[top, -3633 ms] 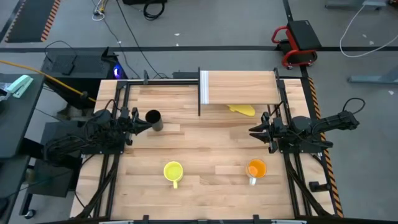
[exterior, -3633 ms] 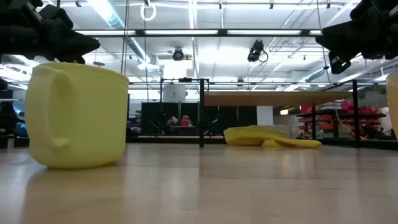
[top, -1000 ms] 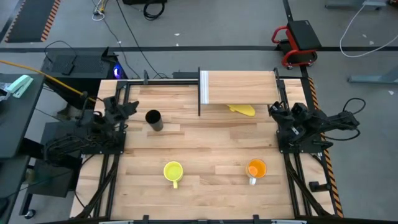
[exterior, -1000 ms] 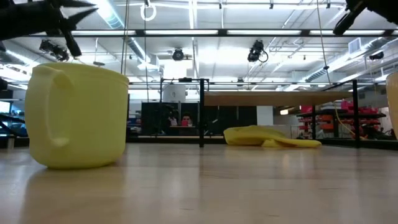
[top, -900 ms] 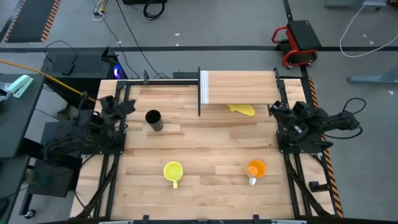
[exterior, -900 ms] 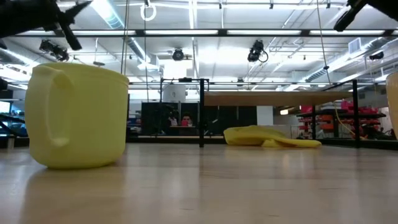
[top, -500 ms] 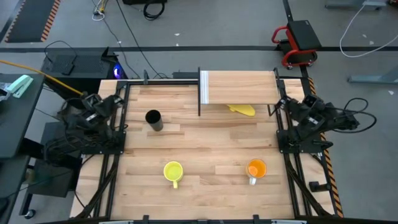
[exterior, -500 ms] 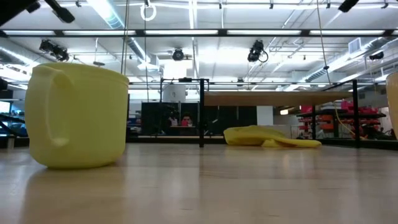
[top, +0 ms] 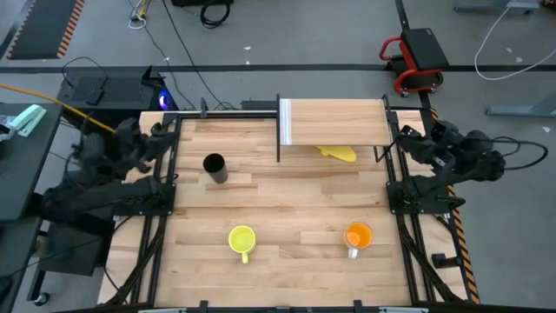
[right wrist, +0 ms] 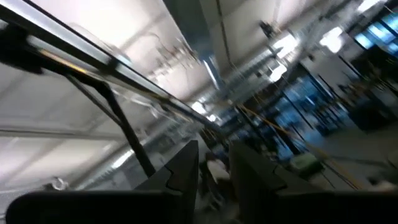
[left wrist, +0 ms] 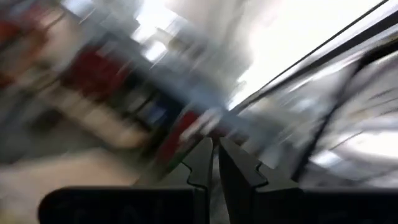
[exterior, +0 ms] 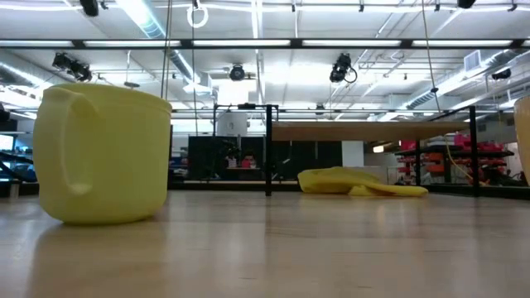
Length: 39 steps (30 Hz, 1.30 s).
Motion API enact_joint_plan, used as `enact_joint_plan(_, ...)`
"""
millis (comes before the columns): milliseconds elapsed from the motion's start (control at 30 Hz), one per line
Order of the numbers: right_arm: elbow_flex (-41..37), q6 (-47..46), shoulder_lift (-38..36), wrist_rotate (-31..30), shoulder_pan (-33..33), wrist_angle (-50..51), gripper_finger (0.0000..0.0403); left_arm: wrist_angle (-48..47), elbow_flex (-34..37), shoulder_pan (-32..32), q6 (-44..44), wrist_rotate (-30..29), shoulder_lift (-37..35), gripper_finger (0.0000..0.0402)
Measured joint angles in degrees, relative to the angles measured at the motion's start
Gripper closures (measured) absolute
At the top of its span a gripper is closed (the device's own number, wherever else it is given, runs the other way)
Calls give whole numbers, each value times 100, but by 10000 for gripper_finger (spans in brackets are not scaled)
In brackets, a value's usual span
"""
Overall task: Stack small to large cups/mugs on shelf
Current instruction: Put the black cup on the shelf
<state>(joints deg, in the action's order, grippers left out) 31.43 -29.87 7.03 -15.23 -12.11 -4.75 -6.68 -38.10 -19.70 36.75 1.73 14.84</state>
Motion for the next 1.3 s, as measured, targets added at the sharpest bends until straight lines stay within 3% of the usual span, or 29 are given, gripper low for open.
enact_joint_plan(233,1154,-837,597,-871,0,2834,305,-4012,-1927,0,24,-1101,1357,374)
enact_joint_plan(333,1580,-1233,957,-1055,1,3833,305,-5367,-2358,0,308,-1623,1946,370)
enact_joint_plan(433,1935,-1543,1343,-1091,0,4612,305,-6116,-2470,0,486,-1769,2437,364)
enact_joint_plan(733,2386,-1625,2205,-1065,1,5068,305,-6682,-2418,-520,309,-1738,3564,332)
enact_joint_plan(1067,2351,-1993,2674,-639,1,5539,305,-6644,-2415,-1662,-652,-844,4479,285)
enact_joint_plan(1300,2345,-1968,3001,-558,-1,5580,305,-6414,-2413,-1845,-1164,-258,5201,255)
